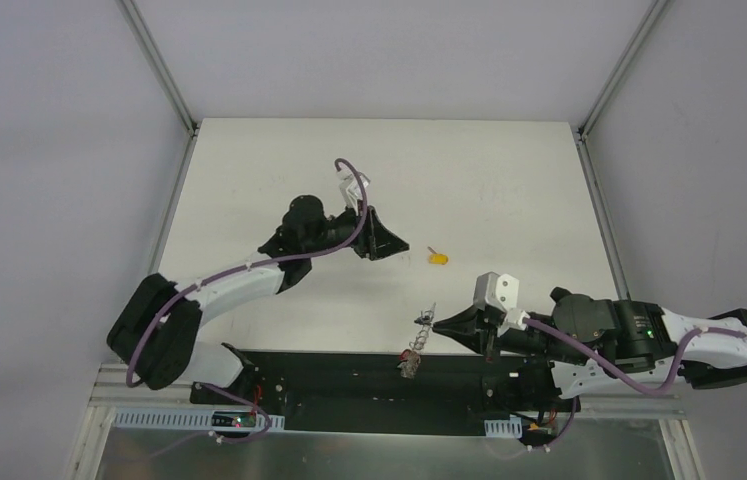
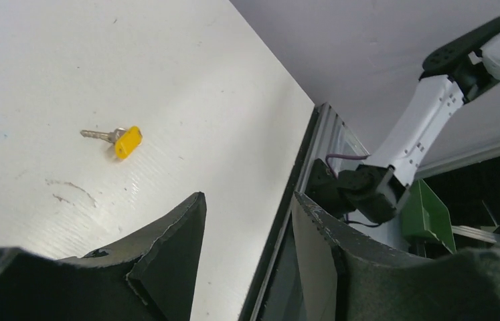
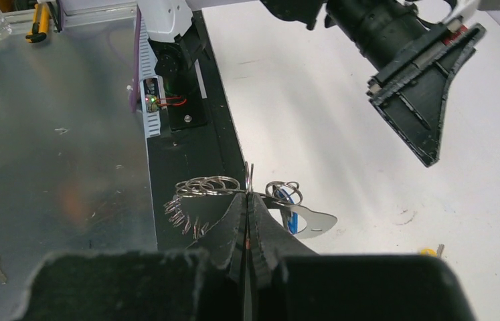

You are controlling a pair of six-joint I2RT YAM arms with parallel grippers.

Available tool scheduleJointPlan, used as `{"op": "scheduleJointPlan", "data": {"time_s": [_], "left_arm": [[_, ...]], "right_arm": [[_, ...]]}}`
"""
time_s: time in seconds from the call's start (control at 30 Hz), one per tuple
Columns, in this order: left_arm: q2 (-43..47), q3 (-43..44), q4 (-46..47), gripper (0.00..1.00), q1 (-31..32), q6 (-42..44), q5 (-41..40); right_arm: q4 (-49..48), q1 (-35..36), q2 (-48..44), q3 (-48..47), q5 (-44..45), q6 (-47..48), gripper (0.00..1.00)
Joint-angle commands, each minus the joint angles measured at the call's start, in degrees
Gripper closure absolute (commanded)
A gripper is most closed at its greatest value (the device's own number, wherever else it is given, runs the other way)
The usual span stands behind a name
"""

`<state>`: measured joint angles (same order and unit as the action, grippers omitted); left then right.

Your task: Put the keys on the keyring

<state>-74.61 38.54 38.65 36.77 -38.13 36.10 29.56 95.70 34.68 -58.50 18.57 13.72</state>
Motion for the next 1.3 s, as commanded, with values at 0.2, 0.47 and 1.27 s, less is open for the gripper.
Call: {"op": "scheduleJointPlan", "data": {"time_s": [0.2, 0.47, 1.27], "left_arm": [[-23.7, 15.4, 0.2, 0.48, 0.2, 3.0, -3.1], [-36.0, 24.2, -5.5, 0.44, 0.2, 3.2, -4.6], [-46.5, 28.5, -5.3, 0.58, 4.3, 0.0, -2.8]], "right_arm": [[0.3, -0.1, -4.7, -0.7, 2.9, -0.9, 1.00], [-0.7, -0.2, -5.2, 0.0, 4.8, -1.5, 1.00], [1.1, -0.2, -6.2, -1.4, 6.2, -3.4, 1.00]]}}
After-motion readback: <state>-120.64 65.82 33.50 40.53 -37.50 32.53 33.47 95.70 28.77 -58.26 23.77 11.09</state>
